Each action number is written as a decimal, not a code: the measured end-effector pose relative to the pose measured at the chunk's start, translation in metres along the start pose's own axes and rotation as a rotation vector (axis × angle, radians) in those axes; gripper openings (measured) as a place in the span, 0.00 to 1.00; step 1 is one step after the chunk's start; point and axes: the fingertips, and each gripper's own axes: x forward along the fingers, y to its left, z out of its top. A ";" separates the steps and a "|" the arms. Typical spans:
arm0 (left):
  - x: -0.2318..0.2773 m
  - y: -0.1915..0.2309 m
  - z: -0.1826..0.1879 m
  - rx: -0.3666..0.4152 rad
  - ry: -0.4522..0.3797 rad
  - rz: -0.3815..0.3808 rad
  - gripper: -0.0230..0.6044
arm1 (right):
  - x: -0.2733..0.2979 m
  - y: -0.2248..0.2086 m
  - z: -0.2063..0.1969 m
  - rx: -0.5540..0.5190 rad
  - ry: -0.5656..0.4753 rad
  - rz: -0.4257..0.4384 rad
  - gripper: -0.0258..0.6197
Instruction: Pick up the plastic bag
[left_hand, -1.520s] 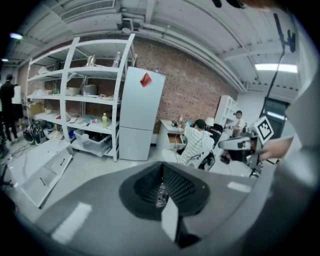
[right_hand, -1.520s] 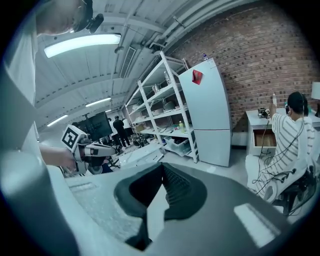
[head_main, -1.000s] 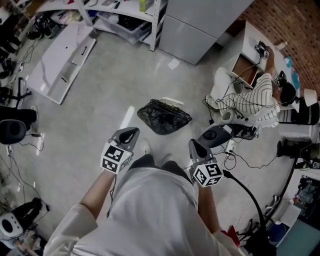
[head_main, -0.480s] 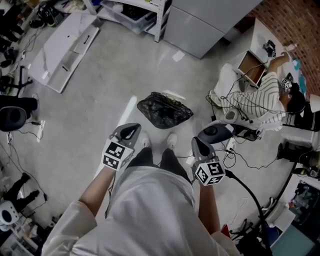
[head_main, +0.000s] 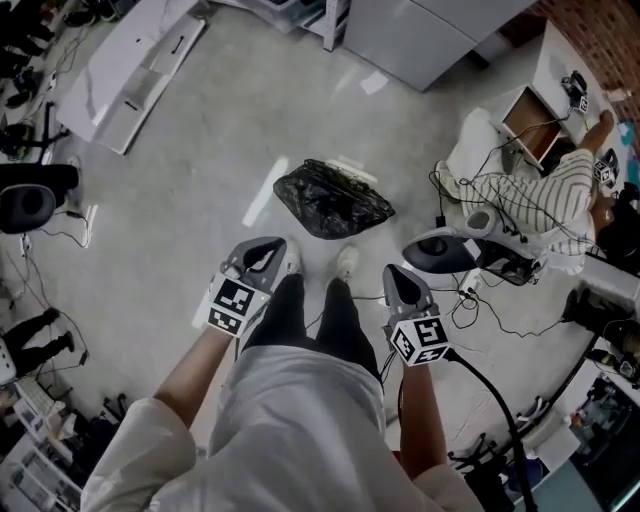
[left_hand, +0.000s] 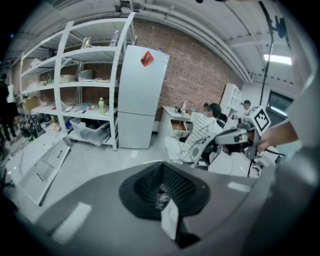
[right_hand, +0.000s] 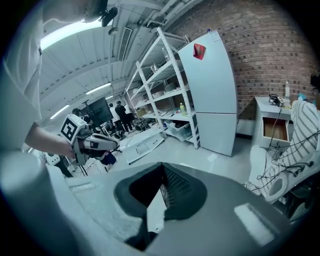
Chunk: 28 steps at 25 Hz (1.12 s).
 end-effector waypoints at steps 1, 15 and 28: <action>0.009 0.001 -0.003 0.006 0.005 0.006 0.04 | 0.006 -0.007 -0.005 0.001 0.009 0.002 0.04; 0.119 0.043 -0.087 -0.043 0.055 0.087 0.04 | 0.088 -0.089 -0.098 0.029 0.098 -0.001 0.04; 0.214 0.081 -0.180 -0.100 0.124 0.077 0.04 | 0.162 -0.147 -0.194 0.097 0.154 -0.003 0.09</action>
